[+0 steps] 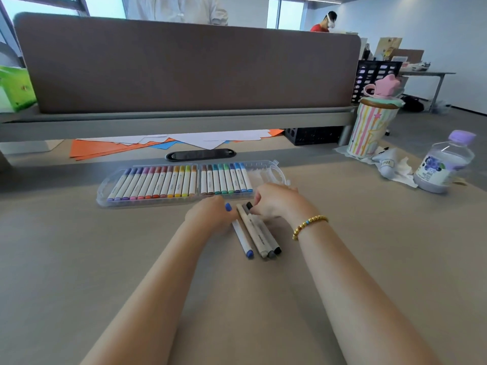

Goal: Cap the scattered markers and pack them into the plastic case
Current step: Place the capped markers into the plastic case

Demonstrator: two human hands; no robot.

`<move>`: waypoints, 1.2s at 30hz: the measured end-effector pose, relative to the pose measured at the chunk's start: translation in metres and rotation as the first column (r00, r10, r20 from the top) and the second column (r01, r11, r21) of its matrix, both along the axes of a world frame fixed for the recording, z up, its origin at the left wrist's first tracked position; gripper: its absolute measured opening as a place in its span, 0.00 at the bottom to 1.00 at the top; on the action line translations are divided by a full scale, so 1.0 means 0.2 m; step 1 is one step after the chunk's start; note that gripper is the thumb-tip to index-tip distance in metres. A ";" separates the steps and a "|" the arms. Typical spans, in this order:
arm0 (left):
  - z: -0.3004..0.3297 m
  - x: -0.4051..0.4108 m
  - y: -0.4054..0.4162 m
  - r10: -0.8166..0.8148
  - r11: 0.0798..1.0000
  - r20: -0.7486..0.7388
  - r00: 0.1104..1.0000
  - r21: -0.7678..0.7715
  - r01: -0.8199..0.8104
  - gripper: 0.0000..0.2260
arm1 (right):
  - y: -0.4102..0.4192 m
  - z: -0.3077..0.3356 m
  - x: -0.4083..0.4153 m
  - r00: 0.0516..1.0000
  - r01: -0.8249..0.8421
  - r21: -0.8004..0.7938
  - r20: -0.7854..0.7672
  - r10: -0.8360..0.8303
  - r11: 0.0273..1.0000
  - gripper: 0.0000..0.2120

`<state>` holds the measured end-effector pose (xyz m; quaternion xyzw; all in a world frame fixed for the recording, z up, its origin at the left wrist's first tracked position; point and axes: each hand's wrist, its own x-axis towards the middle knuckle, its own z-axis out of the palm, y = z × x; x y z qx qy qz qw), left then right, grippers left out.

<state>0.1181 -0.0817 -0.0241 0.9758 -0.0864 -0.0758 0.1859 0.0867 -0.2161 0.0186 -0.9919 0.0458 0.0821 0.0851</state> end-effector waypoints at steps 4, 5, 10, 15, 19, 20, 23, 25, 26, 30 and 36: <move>0.05 -0.01 0.03 -0.046 0.993 -0.015 0.999 0.105 0.048 0.14 | 0.06 0.02 -0.03 0.998 -0.055 -0.030 0.019 0.056 0.998 0.11; 0.05 0.00 0.04 -0.052 0.990 -0.015 0.999 0.127 0.053 0.14 | 0.08 0.02 -0.04 0.998 -0.063 -0.026 0.022 0.064 0.998 0.10; 0.07 -0.01 0.06 -0.081 0.974 -0.018 0.997 0.213 0.083 0.15 | 0.11 0.02 -0.09 0.995 -0.093 -0.083 0.039 0.097 0.992 0.07; 0.08 0.01 0.08 -0.086 0.969 -0.034 0.996 0.230 0.092 0.11 | 0.15 0.00 -0.12 0.989 -0.144 -0.179 -0.012 0.145 0.973 0.10; 0.07 0.05 0.10 -0.062 0.982 -0.066 0.996 0.173 0.072 0.15 | 0.15 0.01 -0.11 0.988 -0.155 -0.163 -0.034 0.151 0.974 0.12; 0.08 0.05 0.11 -0.055 0.988 -0.078 0.995 0.138 0.065 0.16 | 0.15 0.01 -0.10 0.989 -0.145 -0.141 -0.043 0.141 0.979 0.12; 0.09 0.04 0.11 -0.050 0.999 -0.164 0.985 -0.015 0.048 0.15 | 0.14 0.00 -0.09 0.991 -0.101 -0.078 -0.093 0.094 0.992 0.11; 0.09 0.03 0.12 -0.055 0.996 -0.189 0.980 -0.076 0.042 0.15 | 0.12 0.01 -0.07 0.987 -0.080 -0.016 -0.144 0.077 0.997 0.10; 0.10 0.02 0.11 -0.053 0.995 -0.188 0.981 -0.097 0.035 0.16 | 0.10 0.02 -0.07 0.984 -0.065 0.036 -0.164 0.070 0.997 0.10; 0.11 0.02 0.10 -0.029 0.968 -0.166 0.986 -0.250 -0.013 0.13 | -0.01 0.08 -0.06 0.992 0.028 0.230 -0.124 0.001 0.973 0.10; 0.21 0.09 0.01 -0.011 0.868 -0.234 0.972 -0.485 -0.107 0.08 | -0.14 0.08 -0.03 0.978 0.201 0.503 -0.156 -0.141 0.841 0.08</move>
